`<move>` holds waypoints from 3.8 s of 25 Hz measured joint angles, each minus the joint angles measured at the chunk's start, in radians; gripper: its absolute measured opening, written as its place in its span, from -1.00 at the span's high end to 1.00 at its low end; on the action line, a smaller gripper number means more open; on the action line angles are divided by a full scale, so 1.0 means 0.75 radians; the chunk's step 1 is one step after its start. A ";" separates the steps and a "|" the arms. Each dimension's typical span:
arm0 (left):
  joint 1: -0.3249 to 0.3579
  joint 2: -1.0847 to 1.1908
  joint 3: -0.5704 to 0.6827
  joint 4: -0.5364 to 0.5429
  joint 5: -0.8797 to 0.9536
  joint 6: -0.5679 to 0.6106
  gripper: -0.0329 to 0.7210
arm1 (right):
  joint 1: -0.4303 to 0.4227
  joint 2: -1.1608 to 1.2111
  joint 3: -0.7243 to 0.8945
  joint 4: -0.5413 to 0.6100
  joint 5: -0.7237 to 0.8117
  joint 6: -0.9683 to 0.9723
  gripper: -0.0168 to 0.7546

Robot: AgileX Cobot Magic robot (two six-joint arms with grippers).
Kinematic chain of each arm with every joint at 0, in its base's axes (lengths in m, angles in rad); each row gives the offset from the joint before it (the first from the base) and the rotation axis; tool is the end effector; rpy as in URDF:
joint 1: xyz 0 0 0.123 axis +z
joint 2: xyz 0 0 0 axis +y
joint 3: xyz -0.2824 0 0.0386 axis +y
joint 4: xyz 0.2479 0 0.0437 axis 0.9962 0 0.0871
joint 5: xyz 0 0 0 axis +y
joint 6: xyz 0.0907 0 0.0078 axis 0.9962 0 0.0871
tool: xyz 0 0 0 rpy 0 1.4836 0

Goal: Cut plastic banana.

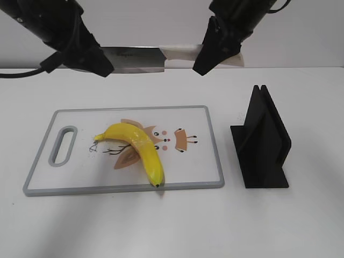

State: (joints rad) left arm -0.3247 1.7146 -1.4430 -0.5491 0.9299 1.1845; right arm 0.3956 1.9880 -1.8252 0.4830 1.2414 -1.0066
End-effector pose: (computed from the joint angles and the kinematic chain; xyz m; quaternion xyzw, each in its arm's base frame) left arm 0.3396 -0.1546 0.3013 0.5630 0.7575 -0.1350 0.3015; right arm 0.3767 0.2007 0.2902 -0.5846 0.7670 0.1865 0.1877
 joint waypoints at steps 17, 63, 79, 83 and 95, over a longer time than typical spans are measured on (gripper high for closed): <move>0.248 -0.190 -0.204 0.535 0.323 -1.232 -0.63 | 0.000 -0.241 0.000 -0.245 -0.015 0.779 0.52; 0.278 -2.292 1.271 0.645 0.214 -1.369 -0.47 | 0.000 -0.808 1.244 -0.565 -0.640 1.812 0.52; 0.278 -2.293 1.271 0.645 0.214 -1.369 -0.41 | 0.000 -0.739 1.243 -0.513 -0.565 1.799 0.30; 0.278 -2.293 1.271 0.645 0.213 -1.369 -0.40 | 0.000 -0.738 1.243 -0.503 -0.556 1.794 -0.48; 0.278 -2.293 1.271 0.645 0.213 -1.369 -0.40 | 0.000 -1.023 1.214 -0.503 -0.554 1.597 -0.74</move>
State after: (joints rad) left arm -0.1165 -0.0050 -0.4898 -0.0653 1.0896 0.1579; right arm 0.3955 1.2206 -0.9151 0.1056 0.8261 0.1910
